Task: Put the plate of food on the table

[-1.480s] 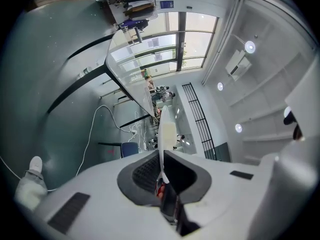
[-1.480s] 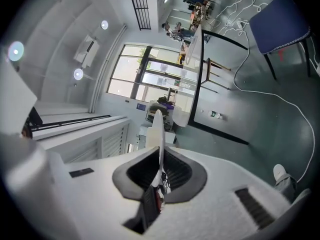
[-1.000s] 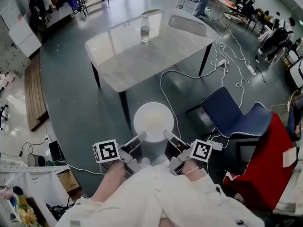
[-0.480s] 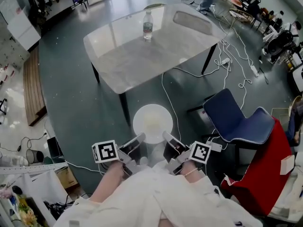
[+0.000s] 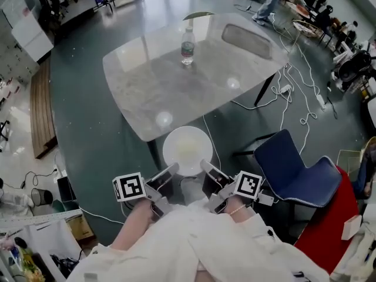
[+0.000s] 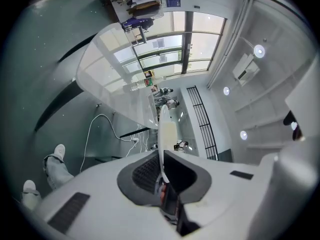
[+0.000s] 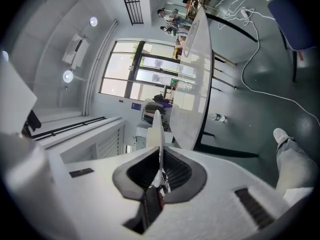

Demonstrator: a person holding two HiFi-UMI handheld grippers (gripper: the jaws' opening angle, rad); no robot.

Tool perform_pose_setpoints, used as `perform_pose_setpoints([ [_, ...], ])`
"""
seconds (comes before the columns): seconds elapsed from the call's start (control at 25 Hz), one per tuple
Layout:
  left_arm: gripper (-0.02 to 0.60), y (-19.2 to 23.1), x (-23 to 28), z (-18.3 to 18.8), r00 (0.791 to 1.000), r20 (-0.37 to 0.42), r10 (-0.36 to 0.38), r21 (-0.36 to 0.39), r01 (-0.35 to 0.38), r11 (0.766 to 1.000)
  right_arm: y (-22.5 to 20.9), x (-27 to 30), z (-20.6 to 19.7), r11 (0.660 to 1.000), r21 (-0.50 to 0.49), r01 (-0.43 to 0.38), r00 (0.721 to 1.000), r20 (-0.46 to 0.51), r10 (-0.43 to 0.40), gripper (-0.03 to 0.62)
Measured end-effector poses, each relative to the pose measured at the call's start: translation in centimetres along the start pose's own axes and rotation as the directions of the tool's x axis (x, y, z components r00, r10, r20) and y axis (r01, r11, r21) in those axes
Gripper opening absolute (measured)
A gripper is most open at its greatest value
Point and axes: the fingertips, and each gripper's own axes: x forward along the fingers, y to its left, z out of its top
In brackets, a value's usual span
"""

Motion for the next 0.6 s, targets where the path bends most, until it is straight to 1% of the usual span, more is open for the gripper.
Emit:
perform_pose_setpoints([
  [0.08,0.026,-0.5,1.5,1.8,1.0,0.021,0.0,-0.02,0.0,1.0,0.2,1.3,2.2,1.0,-0.003,-0.001,1.0,-0.015,0.001,0.014],
  [0.2,0.026,-1.1,4.0,4.8,0.999,0.045,-0.003,-0.029,0.004,1.0,0.5,3.5,5.8,1.0,-0.017,-0.01,0.999,-0.038,0.009,0.014],
  [0.32,0.026,-1.6,6.8,7.5,0.998,0.057,-0.007,-0.002,0.007,1.0,0.6,5.2,9.4,0.999,-0.03,-0.017,0.999,-0.05,0.015,0.014],
  [0.44,0.026,-2.1,9.3,10.3,0.997,0.079,-0.005,-0.011,0.006,1.0,0.6,7.2,12.8,0.999,-0.03,-0.027,0.998,-0.059,0.025,0.014],
  [0.6,0.026,-2.1,12.6,13.7,0.994,0.103,-0.025,0.045,0.02,0.999,0.5,9.6,17.0,0.997,-0.049,-0.053,0.995,-0.085,0.049,0.014],
])
